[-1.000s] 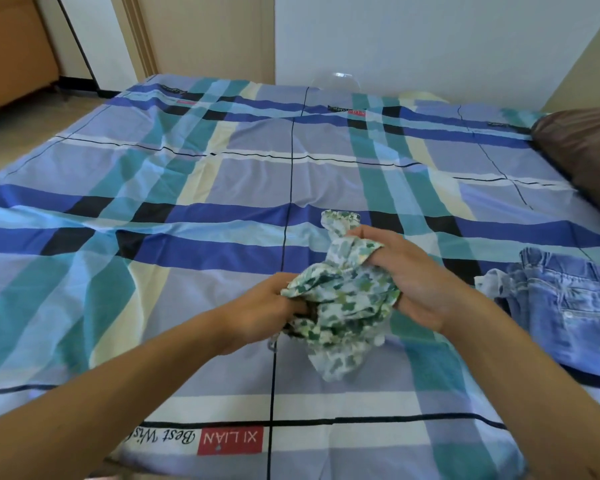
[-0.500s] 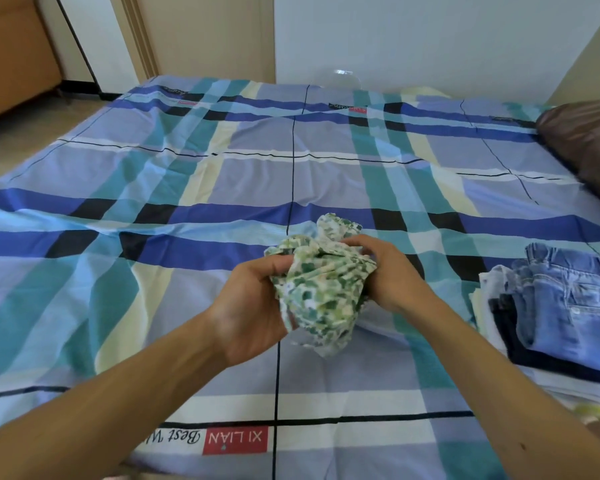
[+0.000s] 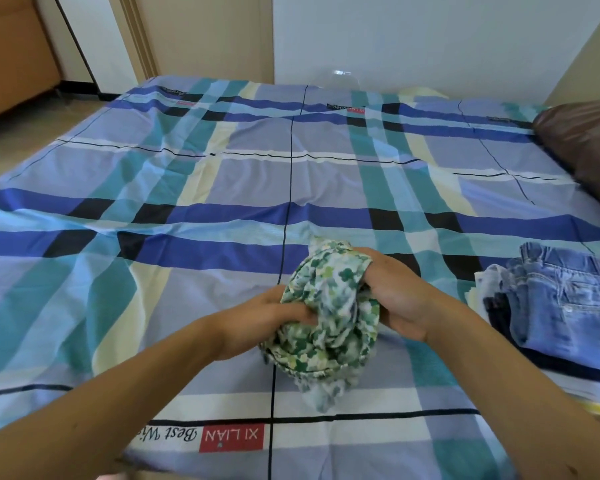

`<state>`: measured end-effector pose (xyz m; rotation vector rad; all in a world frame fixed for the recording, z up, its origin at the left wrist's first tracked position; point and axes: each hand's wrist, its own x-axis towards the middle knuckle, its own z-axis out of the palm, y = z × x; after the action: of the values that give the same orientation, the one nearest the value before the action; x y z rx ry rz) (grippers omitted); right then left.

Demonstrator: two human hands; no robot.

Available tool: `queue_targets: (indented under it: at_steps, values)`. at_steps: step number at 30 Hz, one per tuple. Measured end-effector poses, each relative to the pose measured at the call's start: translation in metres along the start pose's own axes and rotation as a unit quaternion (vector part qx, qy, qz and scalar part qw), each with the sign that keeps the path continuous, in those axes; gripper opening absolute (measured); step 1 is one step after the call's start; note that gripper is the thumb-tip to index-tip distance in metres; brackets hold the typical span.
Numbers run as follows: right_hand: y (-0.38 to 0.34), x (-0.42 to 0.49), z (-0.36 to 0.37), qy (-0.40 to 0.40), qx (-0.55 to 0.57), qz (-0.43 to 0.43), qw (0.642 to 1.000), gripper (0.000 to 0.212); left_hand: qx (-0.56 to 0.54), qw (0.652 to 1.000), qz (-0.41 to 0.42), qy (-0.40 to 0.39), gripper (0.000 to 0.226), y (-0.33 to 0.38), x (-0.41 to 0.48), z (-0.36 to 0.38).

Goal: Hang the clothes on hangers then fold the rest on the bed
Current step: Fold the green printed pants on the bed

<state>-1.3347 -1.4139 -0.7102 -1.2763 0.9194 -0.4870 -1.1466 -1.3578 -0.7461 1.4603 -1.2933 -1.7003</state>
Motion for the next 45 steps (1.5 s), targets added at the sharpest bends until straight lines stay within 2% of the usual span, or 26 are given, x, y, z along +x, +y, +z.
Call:
queue_targets:
  at_steps: [2, 3, 5, 10, 12, 14, 16, 19, 22, 25, 26, 28, 31, 33, 35, 37, 39, 40, 41, 42, 43, 45]
  values:
    - [0.001, 0.005, -0.008, 0.054, -0.153, -0.033, 0.986, 0.023, -0.044, 0.997, -0.007, 0.061, 0.014, 0.003, 0.000, 0.007]
    - [0.002, 0.008, -0.013, 0.084, -0.211, -0.039, 0.973, 0.017, -0.078, 0.993, -0.012, 0.086, 0.014, 0.005, 0.000, 0.009]
    - [0.003, 0.010, -0.021, 0.103, -0.254, -0.033, 0.961, 0.010, -0.161, 0.979, -0.018, 0.123, 0.022, 0.011, 0.000, 0.010]
    - [0.009, 0.011, -0.026, 0.010, -0.289, -0.016, 0.957, 0.055, -0.339, 0.920, 0.009, 0.197, 0.034, 0.034, -0.005, 0.004]
    - [0.022, 0.017, -0.020, 0.028, -0.306, -0.041, 0.951, 0.049, -0.368, 0.909, 0.026, 0.193, 0.039, 0.039, -0.009, 0.002]
    - [0.024, 0.015, -0.012, 0.042, -0.241, -0.044, 0.969, 0.034, -0.395, 0.903, 0.029, 0.166, 0.045, 0.041, -0.014, 0.004]
    - [0.023, 0.013, -0.007, 0.000, -0.080, -0.023, 0.997, 0.043, -0.418, 0.899, 0.024, 0.127, 0.054, 0.040, -0.020, 0.005]
    - [0.016, 0.017, -0.007, -0.012, 0.143, -0.003, 0.990, 0.052, -0.411, 0.908, 0.025, 0.082, 0.059, 0.038, -0.024, -0.003]
    - [0.009, 0.020, -0.007, 0.011, 0.226, -0.048, 0.973, 0.042, -0.380, 0.919, 0.017, 0.105, 0.055, 0.037, -0.022, -0.010]
    - [0.002, 0.013, -0.008, -0.022, 0.285, -0.085, 0.955, 0.040, -0.284, 0.948, 0.011, 0.142, 0.034, 0.027, -0.020, -0.006]
    - [0.001, 0.010, -0.008, -0.041, 0.286, -0.095, 0.953, 0.036, -0.250, 0.957, 0.008, 0.145, 0.034, 0.024, -0.022, -0.002]
    - [0.001, 0.006, -0.008, -0.095, 0.235, -0.097, 0.962, 0.029, -0.230, 0.964, 0.002, 0.137, 0.037, 0.019, -0.024, 0.004]
    - [0.004, 0.002, -0.011, -0.159, 0.162, -0.051, 0.973, 0.055, -0.294, 0.950, -0.003, 0.104, 0.049, 0.031, -0.025, -0.001]
    - [0.000, -0.004, -0.011, -0.166, 0.014, -0.050, 0.985, 0.060, -0.285, 0.953, 0.025, 0.095, 0.039, 0.043, -0.023, -0.010]
    - [-0.005, -0.005, -0.013, -0.138, -0.202, -0.073, 0.967, 0.074, -0.260, 0.959, 0.079, 0.087, 0.032, 0.052, -0.028, -0.021]
    - [-0.007, -0.003, -0.013, -0.157, -0.350, -0.097, 0.918, 0.078, -0.188, 0.974, 0.120, 0.032, 0.026, 0.057, -0.036, -0.032]
    - [-0.015, -0.004, -0.014, -0.152, -0.409, -0.116, 0.892, 0.075, -0.018, 0.992, 0.128, -0.001, 0.023, 0.063, -0.043, -0.043]
    - [-0.021, -0.005, -0.018, -0.139, -0.431, -0.126, 0.883, 0.071, 0.092, 0.988, 0.121, 0.007, 0.033, 0.068, -0.045, -0.048]
    - [-0.030, -0.008, -0.021, -0.127, -0.450, -0.139, 0.873, 0.066, 0.220, 0.968, 0.123, 0.010, 0.053, 0.073, -0.045, -0.056]
    - [-0.039, -0.011, -0.026, -0.116, -0.469, -0.154, 0.862, 0.062, 0.360, 0.924, 0.130, -0.007, 0.073, 0.078, -0.043, -0.065]
    - [-0.049, -0.012, -0.031, -0.111, -0.486, -0.171, 0.850, 0.061, 0.492, 0.859, 0.139, -0.026, 0.083, 0.083, -0.042, -0.072]
    - [-0.072, -0.016, -0.039, -0.103, -0.525, -0.194, 0.822, 0.063, 0.685, 0.710, 0.160, -0.025, 0.077, 0.095, -0.039, -0.083]
